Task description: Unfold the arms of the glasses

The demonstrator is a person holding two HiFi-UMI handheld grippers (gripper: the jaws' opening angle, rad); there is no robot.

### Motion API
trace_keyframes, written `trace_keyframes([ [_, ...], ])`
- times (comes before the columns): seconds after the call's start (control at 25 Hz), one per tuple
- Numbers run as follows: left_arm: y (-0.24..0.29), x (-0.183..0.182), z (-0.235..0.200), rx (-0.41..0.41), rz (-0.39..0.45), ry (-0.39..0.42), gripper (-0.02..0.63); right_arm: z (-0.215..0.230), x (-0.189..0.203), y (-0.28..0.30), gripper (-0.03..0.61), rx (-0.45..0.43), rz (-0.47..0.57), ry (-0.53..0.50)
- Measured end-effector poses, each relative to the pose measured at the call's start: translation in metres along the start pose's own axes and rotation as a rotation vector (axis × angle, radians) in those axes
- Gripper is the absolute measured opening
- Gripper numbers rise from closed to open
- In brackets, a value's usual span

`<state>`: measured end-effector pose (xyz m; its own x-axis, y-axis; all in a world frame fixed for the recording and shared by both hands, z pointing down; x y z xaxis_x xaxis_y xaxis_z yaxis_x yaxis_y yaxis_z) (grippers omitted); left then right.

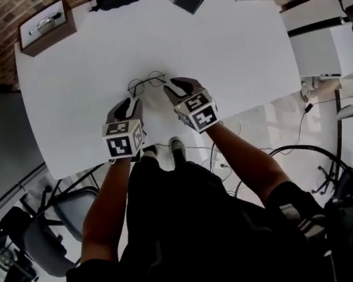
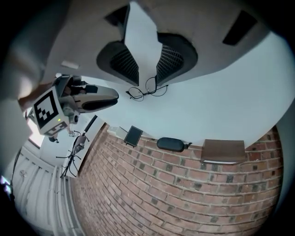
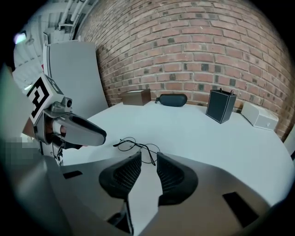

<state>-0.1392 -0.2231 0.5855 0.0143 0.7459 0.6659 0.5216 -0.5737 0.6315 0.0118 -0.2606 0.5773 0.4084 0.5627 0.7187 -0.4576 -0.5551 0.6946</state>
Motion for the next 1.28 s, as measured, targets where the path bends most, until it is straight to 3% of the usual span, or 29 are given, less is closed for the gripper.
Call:
trace_keyframes([
  [0.68, 0.040, 0.013, -0.016, -0.043, -0.105, 0.022, 0.120, 0.004, 0.021, 0.038, 0.084, 0.009, -0.080, -0.017],
  [0.96, 0.046, 0.016, -0.019, -0.093, -0.120, 0.069, 0.044, 0.003, 0.021, 0.039, 0.064, 0.017, -0.074, -0.065],
  [1.12, 0.044, 0.015, -0.018, -0.107, -0.135, 0.074, 0.039, -0.002, 0.020, 0.038, 0.032, 0.025, -0.077, -0.143],
  [1.28, 0.047, 0.019, -0.020, -0.106, -0.140, 0.072, 0.034, -0.002, 0.022, 0.039, 0.032, 0.026, -0.076, -0.109],
])
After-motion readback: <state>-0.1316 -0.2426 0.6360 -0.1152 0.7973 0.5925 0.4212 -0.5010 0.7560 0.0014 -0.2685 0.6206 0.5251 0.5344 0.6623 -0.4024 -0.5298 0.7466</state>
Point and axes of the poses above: the fingertips, and each gripper's own axes: y forward along the fingers, z to its right, x out of its underside, the point moved 5 cm from there along -y, backward along the fingers, and after that the axes turned 3 degrees about x, right-handed, at the moved point
